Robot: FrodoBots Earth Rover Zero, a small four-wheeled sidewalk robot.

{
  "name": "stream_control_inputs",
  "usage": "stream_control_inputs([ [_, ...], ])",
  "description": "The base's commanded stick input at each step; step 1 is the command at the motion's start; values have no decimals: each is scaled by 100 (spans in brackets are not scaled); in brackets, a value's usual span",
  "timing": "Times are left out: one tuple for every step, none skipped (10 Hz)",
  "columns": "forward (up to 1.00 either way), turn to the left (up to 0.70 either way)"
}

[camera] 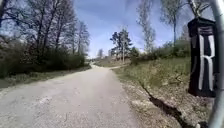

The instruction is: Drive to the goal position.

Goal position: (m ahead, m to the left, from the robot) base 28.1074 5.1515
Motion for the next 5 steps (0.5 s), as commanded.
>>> stream_control_inputs([
  [70,0],
  [70,0],
  [70,0],
  [70,0],
  [70,0],
])
